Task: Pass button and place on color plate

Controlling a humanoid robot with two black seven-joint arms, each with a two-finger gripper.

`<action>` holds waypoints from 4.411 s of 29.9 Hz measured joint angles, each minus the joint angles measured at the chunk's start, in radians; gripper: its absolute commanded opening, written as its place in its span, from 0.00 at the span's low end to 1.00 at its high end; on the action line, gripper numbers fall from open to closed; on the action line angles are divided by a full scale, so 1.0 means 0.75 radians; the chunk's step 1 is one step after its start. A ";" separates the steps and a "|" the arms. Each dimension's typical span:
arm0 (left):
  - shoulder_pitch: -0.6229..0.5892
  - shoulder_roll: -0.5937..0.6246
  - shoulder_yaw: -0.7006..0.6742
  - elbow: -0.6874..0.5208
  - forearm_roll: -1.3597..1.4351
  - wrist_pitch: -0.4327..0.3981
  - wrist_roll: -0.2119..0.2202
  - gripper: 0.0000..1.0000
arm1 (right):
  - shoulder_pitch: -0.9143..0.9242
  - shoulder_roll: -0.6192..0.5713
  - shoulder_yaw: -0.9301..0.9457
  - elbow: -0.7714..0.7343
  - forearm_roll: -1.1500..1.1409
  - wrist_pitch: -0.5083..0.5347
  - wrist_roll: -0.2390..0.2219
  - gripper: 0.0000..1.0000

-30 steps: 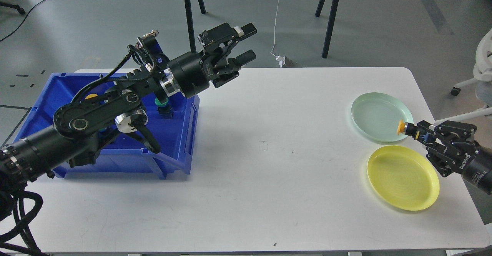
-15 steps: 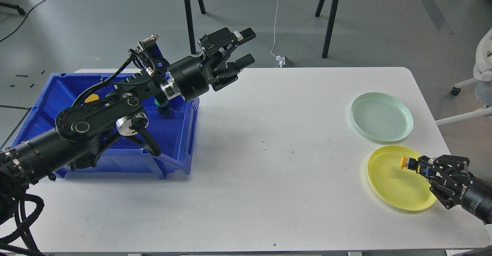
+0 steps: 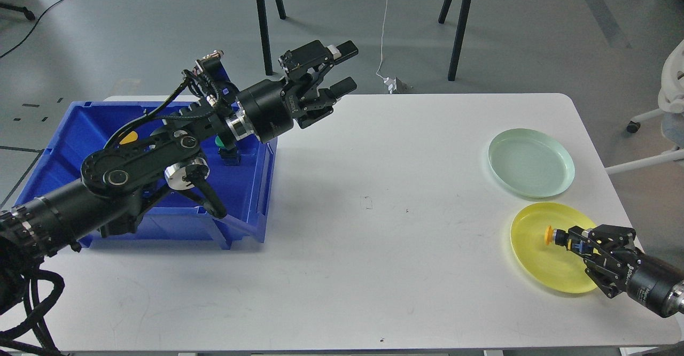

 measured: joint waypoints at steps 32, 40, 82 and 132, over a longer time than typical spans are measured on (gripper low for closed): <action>0.000 0.038 -0.008 -0.013 0.000 -0.011 0.000 0.94 | 0.015 -0.006 0.221 0.210 0.054 0.000 0.000 0.74; 0.003 0.165 -0.013 -0.042 -0.002 -0.017 0.000 0.95 | 0.317 0.157 0.321 0.241 0.151 0.000 0.000 0.81; 0.001 0.653 0.226 0.397 1.225 -0.090 0.000 0.95 | 0.559 0.394 0.313 0.189 0.162 0.000 0.000 0.86; 0.091 0.445 0.277 0.638 1.203 -0.044 0.000 0.70 | 0.543 0.389 0.313 0.200 0.164 0.000 0.000 0.86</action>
